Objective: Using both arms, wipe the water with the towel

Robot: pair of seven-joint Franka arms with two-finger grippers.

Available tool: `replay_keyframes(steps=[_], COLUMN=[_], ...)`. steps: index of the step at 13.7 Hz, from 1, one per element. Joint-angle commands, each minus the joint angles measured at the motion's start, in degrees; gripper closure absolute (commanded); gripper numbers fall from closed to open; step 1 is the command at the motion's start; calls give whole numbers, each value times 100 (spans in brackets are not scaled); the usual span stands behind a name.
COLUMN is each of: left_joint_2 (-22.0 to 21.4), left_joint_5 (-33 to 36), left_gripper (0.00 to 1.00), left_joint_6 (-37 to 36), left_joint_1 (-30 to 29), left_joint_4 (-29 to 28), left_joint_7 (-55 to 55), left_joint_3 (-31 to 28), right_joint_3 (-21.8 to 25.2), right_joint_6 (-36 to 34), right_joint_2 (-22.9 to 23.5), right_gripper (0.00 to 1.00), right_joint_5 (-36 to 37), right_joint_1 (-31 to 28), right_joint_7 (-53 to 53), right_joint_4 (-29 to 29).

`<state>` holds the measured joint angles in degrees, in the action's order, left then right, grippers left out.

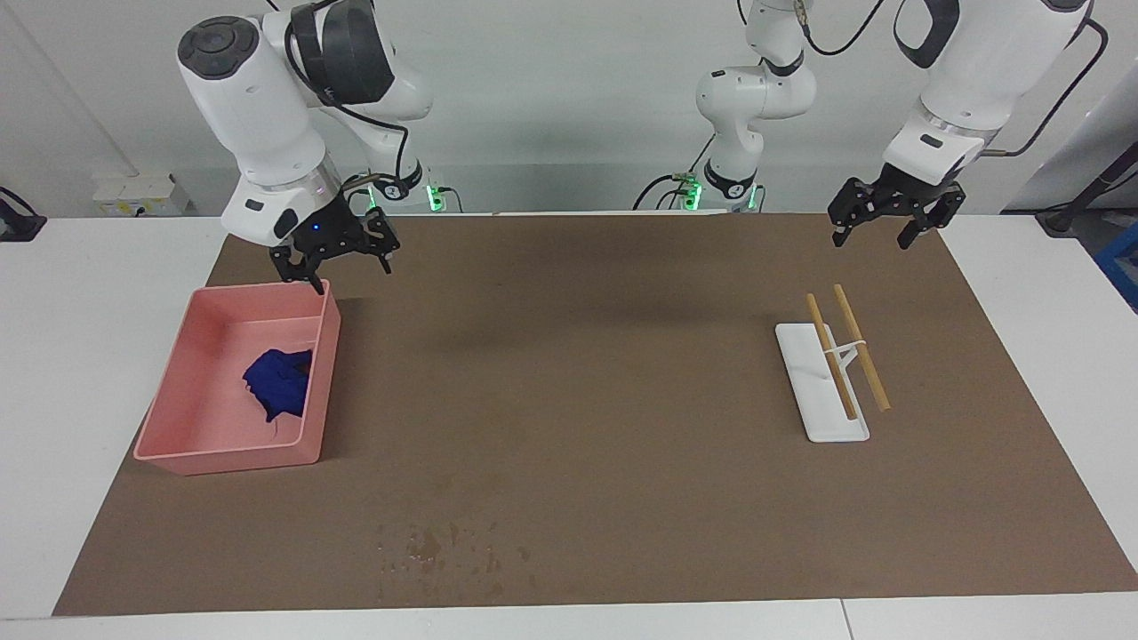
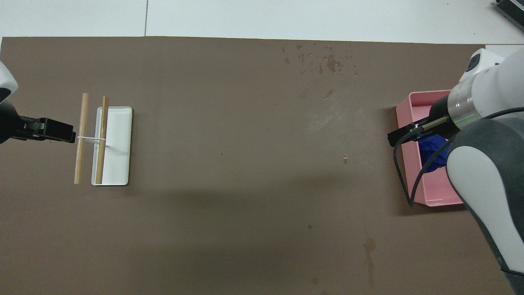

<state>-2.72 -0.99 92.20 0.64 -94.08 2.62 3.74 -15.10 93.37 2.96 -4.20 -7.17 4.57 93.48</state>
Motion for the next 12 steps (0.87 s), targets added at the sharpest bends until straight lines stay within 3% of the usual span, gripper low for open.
replay_keyframes(steps=[1, 5, 8, 12], left_joint_2=[-88, -88, -88, -88], left_joint_5=[-42, -42, -42, -42], left_gripper=[0, 0, 0, 0], left_joint_6=[-62, -62, -62, -62], left_joint_1=[-29, -29, -29, -29], left_joint_4=[-66, -66, -66, -66], left_joint_7=[80, 80, 80, 80], left_joint_3=[-5, -5, -5, -5], right_joint_3=[-2, 480, 552, 534], right_joint_6=[-345, -618, -180, -197], right_joint_2=[-206, -506, -524, -322], right_gripper=[0, 0, 0, 0], right_joint_5=[-362, -345, -275, 209], right_joint_1=[22, 803, 866, 884], right_joint_7=[-903, -1211, -1213, -1178], right_joint_4=[-41, -32, 170, -23])
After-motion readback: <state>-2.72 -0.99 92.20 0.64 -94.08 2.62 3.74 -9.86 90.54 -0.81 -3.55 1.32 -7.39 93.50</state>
